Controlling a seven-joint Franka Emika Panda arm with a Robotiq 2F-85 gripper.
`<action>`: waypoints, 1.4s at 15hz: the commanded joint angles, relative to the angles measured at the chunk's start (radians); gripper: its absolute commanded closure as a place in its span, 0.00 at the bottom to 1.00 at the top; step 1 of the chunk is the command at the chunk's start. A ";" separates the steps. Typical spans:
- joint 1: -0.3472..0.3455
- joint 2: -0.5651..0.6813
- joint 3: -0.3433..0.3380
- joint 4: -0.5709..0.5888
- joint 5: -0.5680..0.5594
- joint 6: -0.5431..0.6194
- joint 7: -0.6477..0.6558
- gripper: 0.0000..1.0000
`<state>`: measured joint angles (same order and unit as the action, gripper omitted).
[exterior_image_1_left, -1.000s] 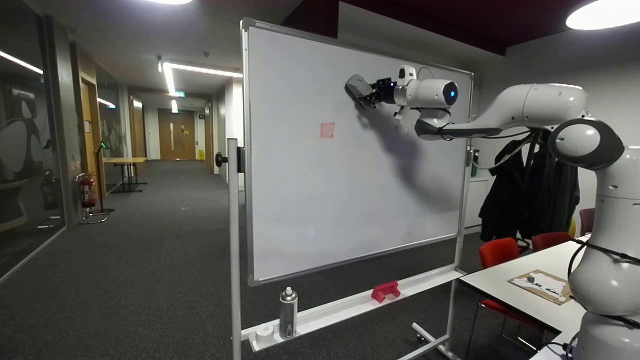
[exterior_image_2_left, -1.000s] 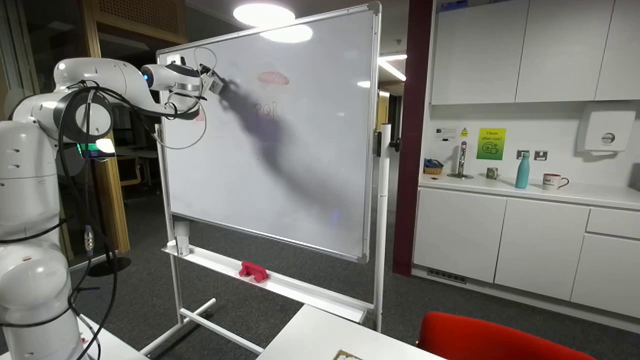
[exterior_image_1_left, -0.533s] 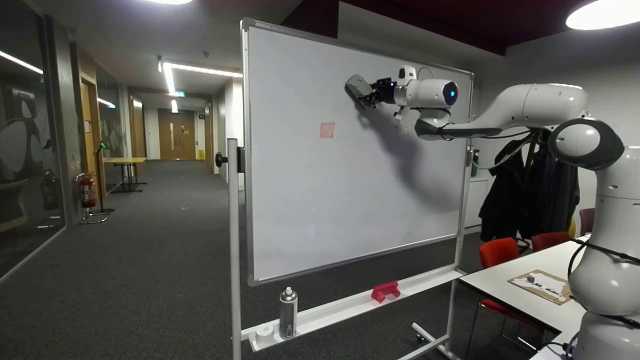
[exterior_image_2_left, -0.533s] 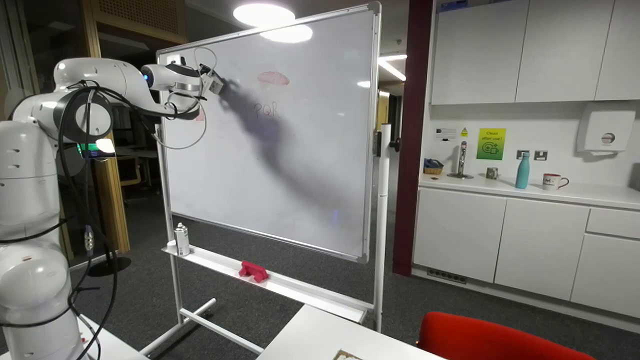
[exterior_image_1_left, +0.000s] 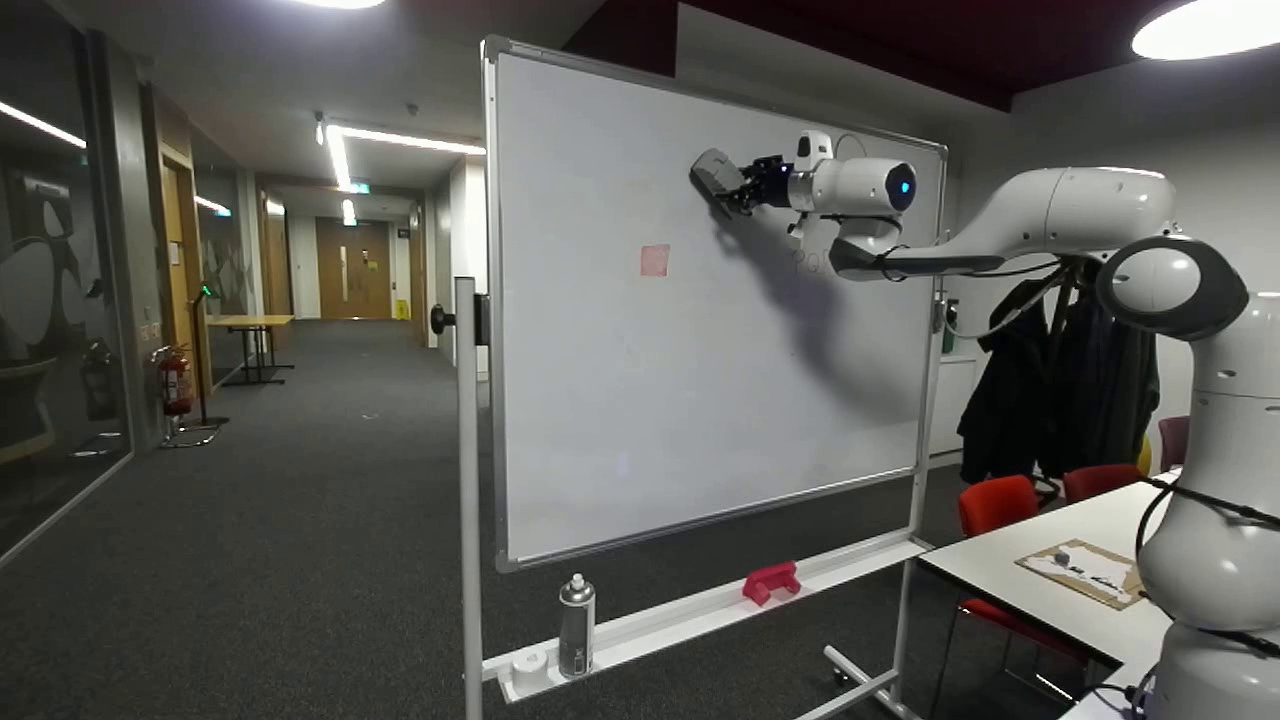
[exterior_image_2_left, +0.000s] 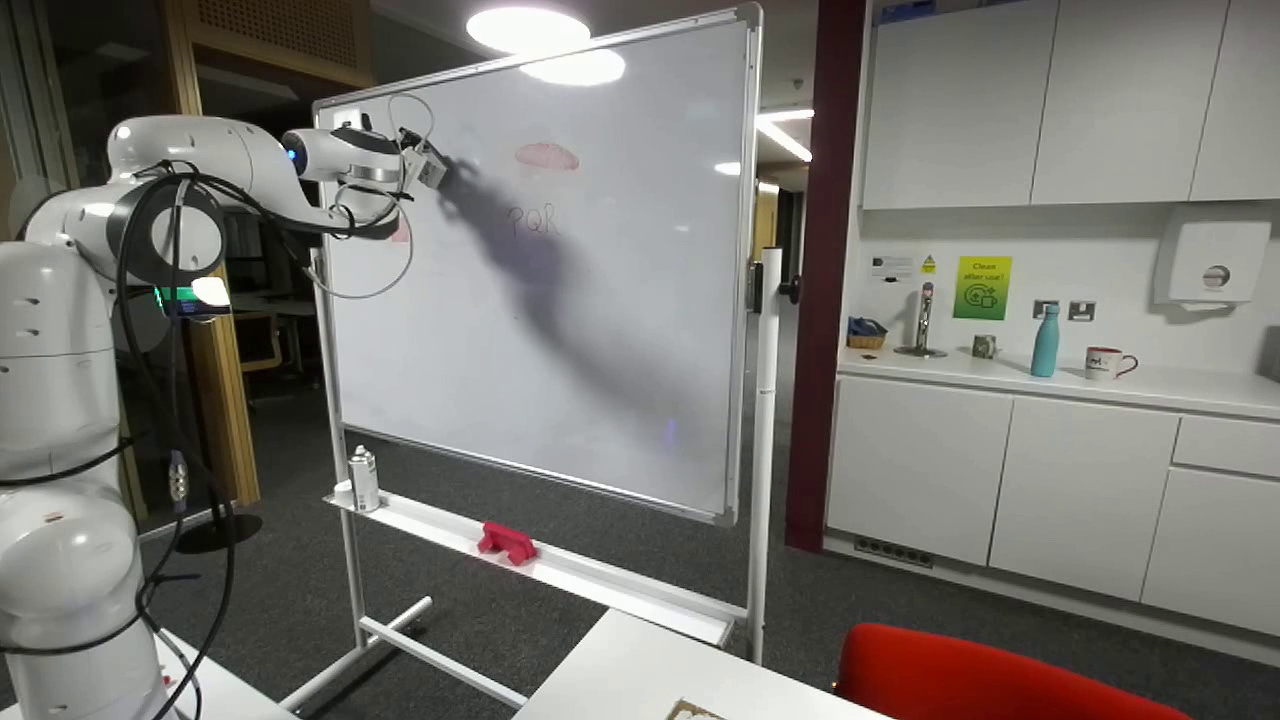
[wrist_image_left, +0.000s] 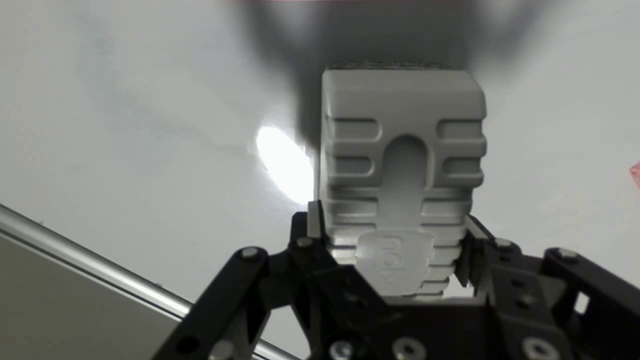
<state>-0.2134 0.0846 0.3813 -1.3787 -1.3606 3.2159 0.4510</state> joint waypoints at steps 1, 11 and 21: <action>0.000 0.000 0.000 0.000 0.000 0.000 0.000 0.41; 0.002 0.001 -0.001 0.004 -0.007 0.002 0.005 0.14; 0.011 -0.016 -0.005 -0.001 -0.046 0.007 0.034 0.00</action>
<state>-0.2065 0.0912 0.3815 -1.3745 -1.3671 3.2156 0.4539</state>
